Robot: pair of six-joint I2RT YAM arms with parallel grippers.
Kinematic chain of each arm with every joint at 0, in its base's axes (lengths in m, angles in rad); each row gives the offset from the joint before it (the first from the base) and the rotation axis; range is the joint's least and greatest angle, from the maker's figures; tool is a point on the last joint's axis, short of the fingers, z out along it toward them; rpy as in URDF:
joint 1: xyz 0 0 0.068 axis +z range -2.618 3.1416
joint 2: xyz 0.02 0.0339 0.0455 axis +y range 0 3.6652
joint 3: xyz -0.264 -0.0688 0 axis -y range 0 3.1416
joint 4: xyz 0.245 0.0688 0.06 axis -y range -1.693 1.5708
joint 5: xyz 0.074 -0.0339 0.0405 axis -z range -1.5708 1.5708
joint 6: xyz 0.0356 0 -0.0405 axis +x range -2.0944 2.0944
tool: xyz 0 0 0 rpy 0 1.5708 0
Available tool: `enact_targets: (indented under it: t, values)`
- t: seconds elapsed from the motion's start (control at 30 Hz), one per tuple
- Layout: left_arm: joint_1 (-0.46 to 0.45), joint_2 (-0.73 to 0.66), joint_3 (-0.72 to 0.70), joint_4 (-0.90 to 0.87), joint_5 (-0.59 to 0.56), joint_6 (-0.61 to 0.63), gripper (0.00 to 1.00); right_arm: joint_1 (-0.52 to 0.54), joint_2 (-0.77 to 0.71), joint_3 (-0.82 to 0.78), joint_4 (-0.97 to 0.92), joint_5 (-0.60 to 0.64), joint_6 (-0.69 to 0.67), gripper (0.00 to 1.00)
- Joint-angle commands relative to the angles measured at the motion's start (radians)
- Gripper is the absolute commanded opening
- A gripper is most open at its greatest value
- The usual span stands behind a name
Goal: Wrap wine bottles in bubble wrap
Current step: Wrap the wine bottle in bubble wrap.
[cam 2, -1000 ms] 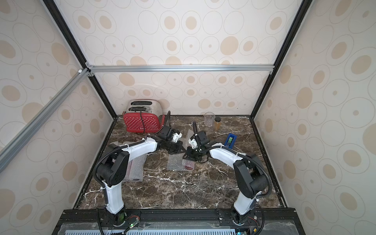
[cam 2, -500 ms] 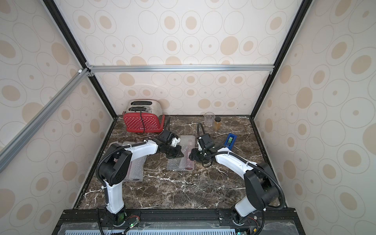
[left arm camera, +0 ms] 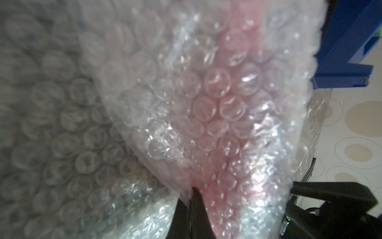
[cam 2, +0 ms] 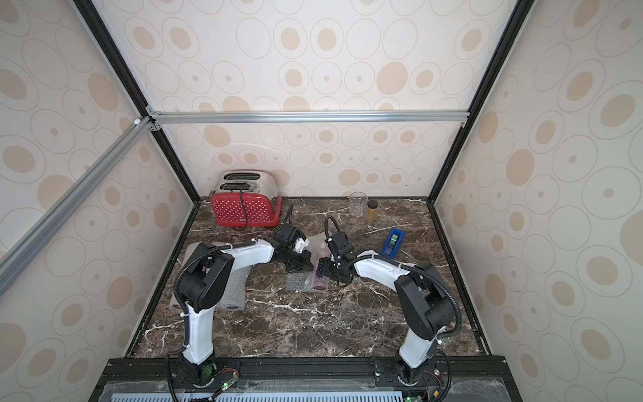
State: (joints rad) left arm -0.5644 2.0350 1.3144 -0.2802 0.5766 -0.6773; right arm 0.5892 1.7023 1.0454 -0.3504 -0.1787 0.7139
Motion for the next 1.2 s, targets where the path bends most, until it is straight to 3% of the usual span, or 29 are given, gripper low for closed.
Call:
enact_targets:
  t: [0.0, 0.1, 0.23, 0.57, 0.97, 1.07, 1.17]
  values:
    - [-0.012, 0.002, 0.041, -0.004, 0.015, -0.014, 0.08, 0.004, 0.003, 0.024, -0.070, 0.063, -0.015, 0.75]
    - [-0.013, -0.004, 0.045, -0.005, 0.016, -0.017, 0.18, -0.013, -0.013, 0.002, -0.075, 0.063, -0.016, 0.72]
    - [-0.022, 0.008, 0.060, -0.019, 0.012, -0.010, 0.19, -0.028, -0.030, -0.011, -0.081, 0.045, -0.014, 0.70]
    - [-0.043, 0.030, 0.080, -0.028, 0.021, -0.010, 0.05, -0.020, -0.067, 0.011, -0.063, -0.003, 0.013, 0.73]
    - [-0.048, 0.038, 0.072, -0.022, 0.022, -0.020, 0.05, 0.010, 0.045, -0.022, -0.015, 0.025, 0.035, 0.74]
    - [-0.049, 0.039, 0.068, -0.024, 0.016, -0.021, 0.08, 0.011, 0.066, -0.025, -0.024, 0.047, 0.039, 0.72]
    - [-0.048, 0.023, 0.066, -0.045, -0.007, -0.019, 0.19, 0.011, 0.077, -0.027, -0.052, 0.080, 0.046, 0.67]
